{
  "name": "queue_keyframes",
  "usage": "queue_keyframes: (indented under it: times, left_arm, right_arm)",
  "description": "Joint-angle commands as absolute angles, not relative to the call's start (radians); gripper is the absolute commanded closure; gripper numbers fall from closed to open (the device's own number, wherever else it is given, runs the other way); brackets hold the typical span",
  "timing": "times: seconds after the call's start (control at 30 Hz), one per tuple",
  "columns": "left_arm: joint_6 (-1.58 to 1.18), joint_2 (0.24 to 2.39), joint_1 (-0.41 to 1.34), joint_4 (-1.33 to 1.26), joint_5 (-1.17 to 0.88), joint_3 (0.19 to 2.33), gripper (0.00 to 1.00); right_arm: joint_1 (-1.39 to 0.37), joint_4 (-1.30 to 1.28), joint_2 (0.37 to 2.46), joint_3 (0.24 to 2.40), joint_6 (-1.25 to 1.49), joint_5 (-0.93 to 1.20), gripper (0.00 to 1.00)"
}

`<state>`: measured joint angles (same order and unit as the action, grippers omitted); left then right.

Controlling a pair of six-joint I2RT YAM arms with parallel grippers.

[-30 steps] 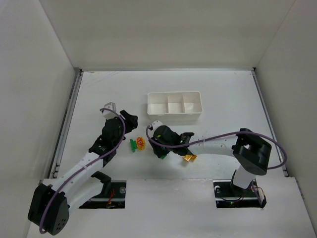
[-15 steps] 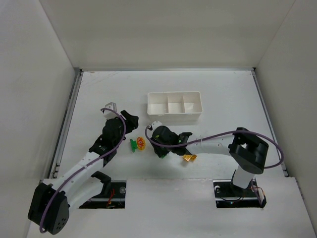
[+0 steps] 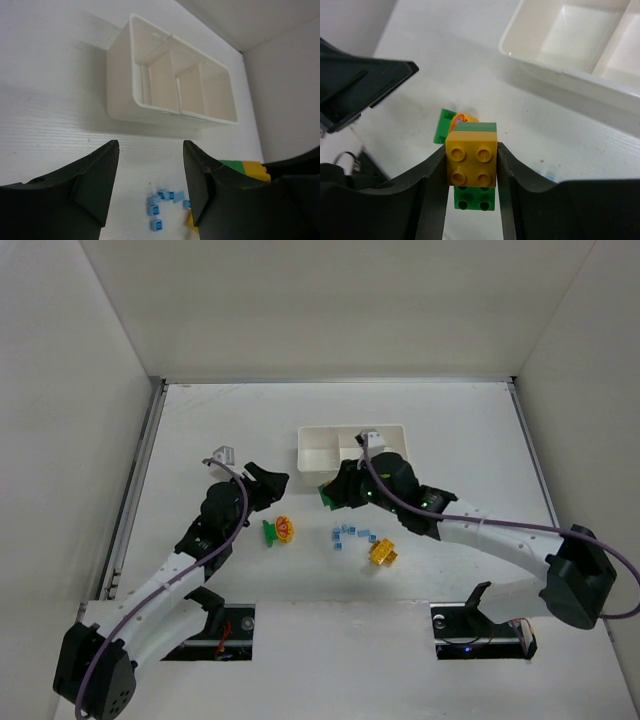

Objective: Sort the legos into containers by color

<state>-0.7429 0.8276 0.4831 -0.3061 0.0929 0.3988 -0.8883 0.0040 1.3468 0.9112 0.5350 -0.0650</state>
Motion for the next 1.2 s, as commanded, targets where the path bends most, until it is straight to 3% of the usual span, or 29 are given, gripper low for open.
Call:
queue_keyframes:
  times: [0.0, 0.27, 0.43, 0.93, 1.17]
  left_arm:
    - [-0.837, 0.753, 0.505, -0.37, 0.011, 0.44, 0.48]
    - [-0.943, 0.79, 0.623, -0.622, -0.009, 0.414, 0.38]
    - [-0.983, 0.888, 0.682, -0.762, -0.005, 0.422, 0.37]
    - [-1.103, 1.075, 0.723, -1.041, 0.006, 0.402, 0.44]
    - [-1.132, 1.103, 0.719, -1.091, 0.011, 0.399, 0.55]
  right_arm:
    - [-0.826, 0.165, 1.275, 0.856, 0.664, 0.057, 0.8]
    - [-0.677, 0.464, 1.197, 0.732, 0.963, 0.241, 0.8]
    - [-0.639, 0.635, 1.196, 0.672, 1.135, 0.281, 0.79]
    - [-0.627, 0.968, 1.35, 0.597, 1.394, 0.301, 0.78]
    - [-0.619, 1.103, 1.425, 0.571, 1.488, 0.298, 0.78]
